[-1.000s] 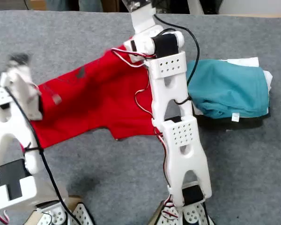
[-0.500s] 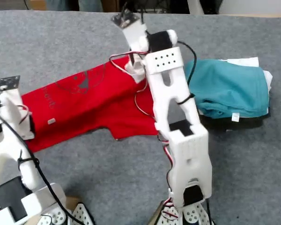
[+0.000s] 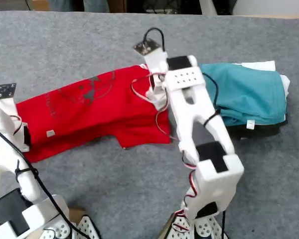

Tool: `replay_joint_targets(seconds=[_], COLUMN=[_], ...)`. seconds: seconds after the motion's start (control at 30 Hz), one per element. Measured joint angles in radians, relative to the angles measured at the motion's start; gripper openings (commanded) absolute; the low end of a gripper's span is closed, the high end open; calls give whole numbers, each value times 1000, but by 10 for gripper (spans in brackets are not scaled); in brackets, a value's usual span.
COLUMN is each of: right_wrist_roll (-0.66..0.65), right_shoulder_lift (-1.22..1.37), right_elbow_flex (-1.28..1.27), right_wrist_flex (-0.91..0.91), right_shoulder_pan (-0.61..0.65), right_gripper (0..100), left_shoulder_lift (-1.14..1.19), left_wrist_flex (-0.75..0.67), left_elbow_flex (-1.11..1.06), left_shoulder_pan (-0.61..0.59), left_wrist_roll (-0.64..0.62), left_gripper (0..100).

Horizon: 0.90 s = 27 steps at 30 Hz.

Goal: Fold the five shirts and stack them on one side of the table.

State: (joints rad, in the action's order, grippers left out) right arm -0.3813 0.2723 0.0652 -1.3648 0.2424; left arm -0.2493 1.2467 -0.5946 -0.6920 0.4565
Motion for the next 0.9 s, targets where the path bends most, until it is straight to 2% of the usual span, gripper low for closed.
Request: replay_joint_targets(seconds=[0.07, 0.13, 0.2, 0.3, 0.37, 0.43, 0.5, 0.57, 0.6, 0.67, 0.8, 0.9], right_wrist_roll=[0, 0, 0, 0, -3, -25, -26, -26, -26, -26, 48, 95], right_shoulder_lift=[-37, -61, -83, -110, -141, -180, -216, -232, -232, -209, -48, 115], right_elbow_flex=[-91, -157, -204, -216, -216, -216, -209, -181, -166, -140, -69, 23], right_wrist_flex=[55, 109, 135, 132, 97, 75, 72, 72, 72, 104, 190, 210], right_shoulder_pan=[0, -5, -14, -18, -18, -20, -20, -15, 3, 54, 126, 137], right_gripper=[15, 38, 113, 231, 263, 240, 160, 23, 12, 52, 11, 14], left_shoulder_lift=[0, 0, 0, 0, -3, -28, -60, -94, -104, -109, -46, 104], left_wrist_flex=[34, 91, 110, 166, 215, 255, 276, 304, 308, 305, 206, 104], left_elbow_flex=[0, 0, 12, 55, 107, 167, 229, 285, 307, 334, 361, 384], left_shoulder_pan=[-3, -3, -8, -26, -51, -89, -132, -130, -115, -60, 83, 146], left_wrist_roll=[38, 68, 63, 69, 69, 69, 69, 69, 64, -6, -207, -404], left_gripper=[168, 166, 165, 162, 144, 89, 21, 36, 27, 30, 30, 30])
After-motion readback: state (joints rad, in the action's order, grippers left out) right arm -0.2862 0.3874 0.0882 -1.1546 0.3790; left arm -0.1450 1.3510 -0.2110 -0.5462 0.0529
